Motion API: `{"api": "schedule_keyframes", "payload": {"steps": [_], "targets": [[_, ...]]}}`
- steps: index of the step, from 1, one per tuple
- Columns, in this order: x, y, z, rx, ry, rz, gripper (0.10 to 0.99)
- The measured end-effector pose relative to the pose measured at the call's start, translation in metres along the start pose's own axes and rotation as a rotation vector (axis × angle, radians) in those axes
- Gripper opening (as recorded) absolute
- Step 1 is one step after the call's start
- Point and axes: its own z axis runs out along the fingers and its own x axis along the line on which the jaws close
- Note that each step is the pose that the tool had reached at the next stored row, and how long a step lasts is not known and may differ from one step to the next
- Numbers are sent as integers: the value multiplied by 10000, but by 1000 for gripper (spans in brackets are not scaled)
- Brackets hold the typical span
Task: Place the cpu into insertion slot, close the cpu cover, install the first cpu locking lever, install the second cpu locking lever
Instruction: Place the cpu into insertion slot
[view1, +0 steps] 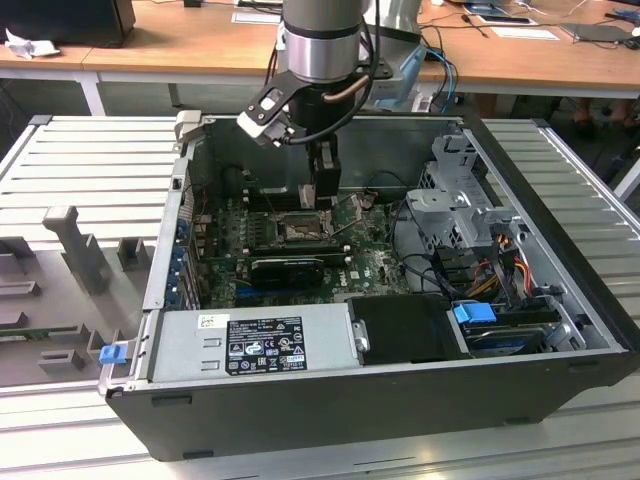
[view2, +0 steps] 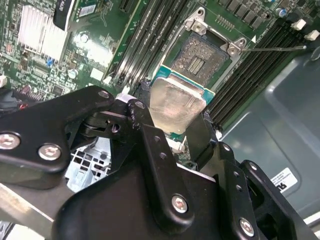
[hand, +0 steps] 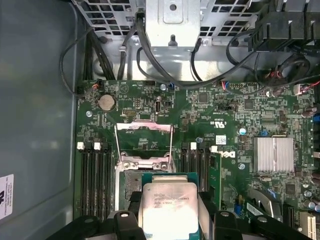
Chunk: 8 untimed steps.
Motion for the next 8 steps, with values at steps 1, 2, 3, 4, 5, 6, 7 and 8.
{"api": "schedule_keyframes", "payload": {"steps": [1,2,3,4,5,6,7,8], "targets": [[0,-7,6,-73,-2,5,529],[0,-17,17,-134,1,11,529],[-1,-26,20,-178,-3,28,529],[0,-28,23,-183,-2,48,529],[0,-31,27,-186,-2,74,529],[1,-34,32,-187,-9,138,529],[2,-36,39,-188,-14,220,529],[2,-38,55,-190,-30,417,529]]}}
